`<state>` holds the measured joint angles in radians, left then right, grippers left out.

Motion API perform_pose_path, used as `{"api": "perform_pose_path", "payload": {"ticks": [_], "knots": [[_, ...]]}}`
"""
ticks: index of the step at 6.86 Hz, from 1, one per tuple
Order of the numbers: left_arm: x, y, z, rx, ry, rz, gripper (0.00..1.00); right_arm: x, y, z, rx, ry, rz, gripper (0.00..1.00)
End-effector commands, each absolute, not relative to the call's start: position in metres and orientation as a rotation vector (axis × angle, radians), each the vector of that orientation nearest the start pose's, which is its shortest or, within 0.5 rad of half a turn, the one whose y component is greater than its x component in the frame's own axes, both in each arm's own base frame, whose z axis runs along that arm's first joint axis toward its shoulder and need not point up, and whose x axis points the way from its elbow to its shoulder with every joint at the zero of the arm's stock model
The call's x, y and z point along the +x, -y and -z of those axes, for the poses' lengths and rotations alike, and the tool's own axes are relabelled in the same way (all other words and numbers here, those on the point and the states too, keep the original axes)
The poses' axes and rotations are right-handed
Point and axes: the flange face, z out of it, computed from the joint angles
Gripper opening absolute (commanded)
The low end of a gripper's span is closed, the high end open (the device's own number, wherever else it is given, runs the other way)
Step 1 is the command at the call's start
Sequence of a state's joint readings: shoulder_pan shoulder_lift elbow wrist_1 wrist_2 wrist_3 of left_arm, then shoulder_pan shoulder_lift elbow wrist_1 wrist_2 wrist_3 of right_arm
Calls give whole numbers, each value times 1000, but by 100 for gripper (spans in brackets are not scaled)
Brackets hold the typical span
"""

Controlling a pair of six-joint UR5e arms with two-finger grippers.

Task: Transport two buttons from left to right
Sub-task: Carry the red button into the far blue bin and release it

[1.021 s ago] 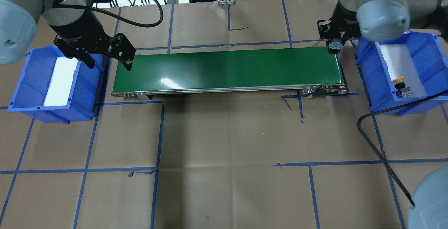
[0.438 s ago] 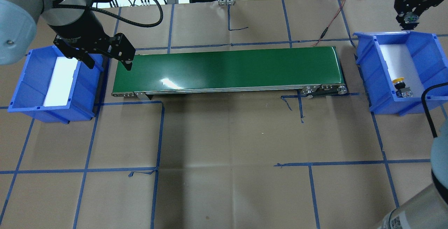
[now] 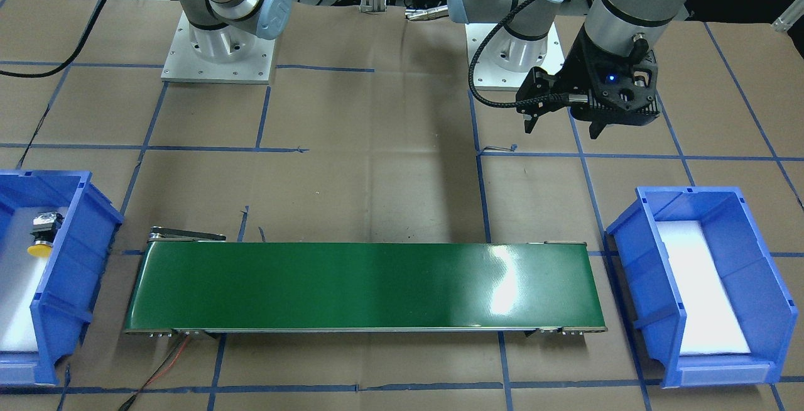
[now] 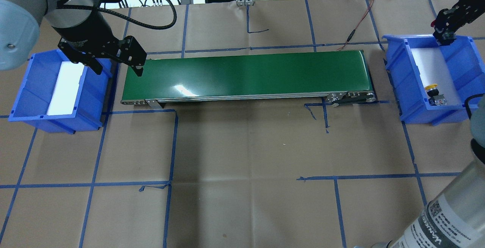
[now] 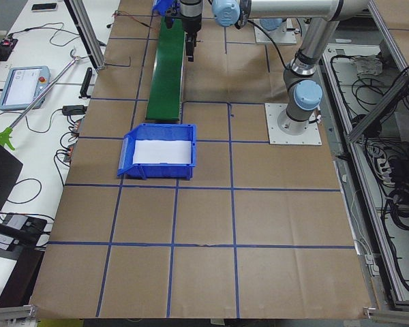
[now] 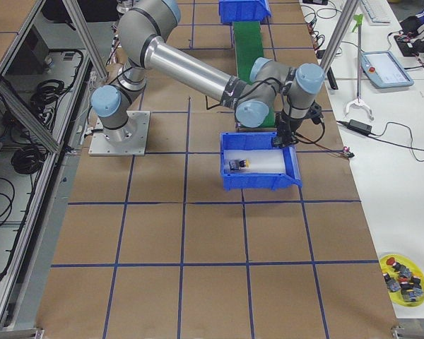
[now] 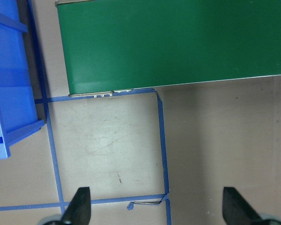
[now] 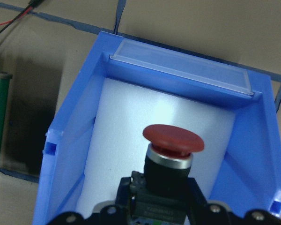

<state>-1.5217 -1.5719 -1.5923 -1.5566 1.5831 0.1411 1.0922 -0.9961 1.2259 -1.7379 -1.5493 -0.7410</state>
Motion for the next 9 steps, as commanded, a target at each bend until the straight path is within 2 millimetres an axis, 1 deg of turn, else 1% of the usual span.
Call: {"api": "perform_pose_path", "payload": {"ticks": [1,2,3,4,5,6,7,8,9], "knots": [[-109,497,-478,146,-3127,-14,100,-205,685,-272,-407,-3057,-55,5],[-108,498,-478,144,-3127,-14,100,-202,681,-258,-406,-3054,-58,5],[-108,498,-478,144,-3127,-14,100,-200,676,-251,-409,-3055,-58,5],[-108,498,-478,144,-3127,-14,100,-197,668,-238,-402,-3044,-86,5],[-108,498,-478,144,-3127,-14,100,-198,666,-237,-409,-3054,-95,6],[-108,498,-478,144,-3127,-14,100,-199,666,-237,-410,-3057,-101,9],[-108,498,-478,144,-3127,-14,100,-200,666,-237,-413,-3060,-105,27],[-108,498,-478,144,-3127,-14,100,-201,665,-237,-416,-3076,-122,64],[-109,497,-478,146,-3127,-14,100,-201,665,-237,-411,-3072,-113,91]]}}
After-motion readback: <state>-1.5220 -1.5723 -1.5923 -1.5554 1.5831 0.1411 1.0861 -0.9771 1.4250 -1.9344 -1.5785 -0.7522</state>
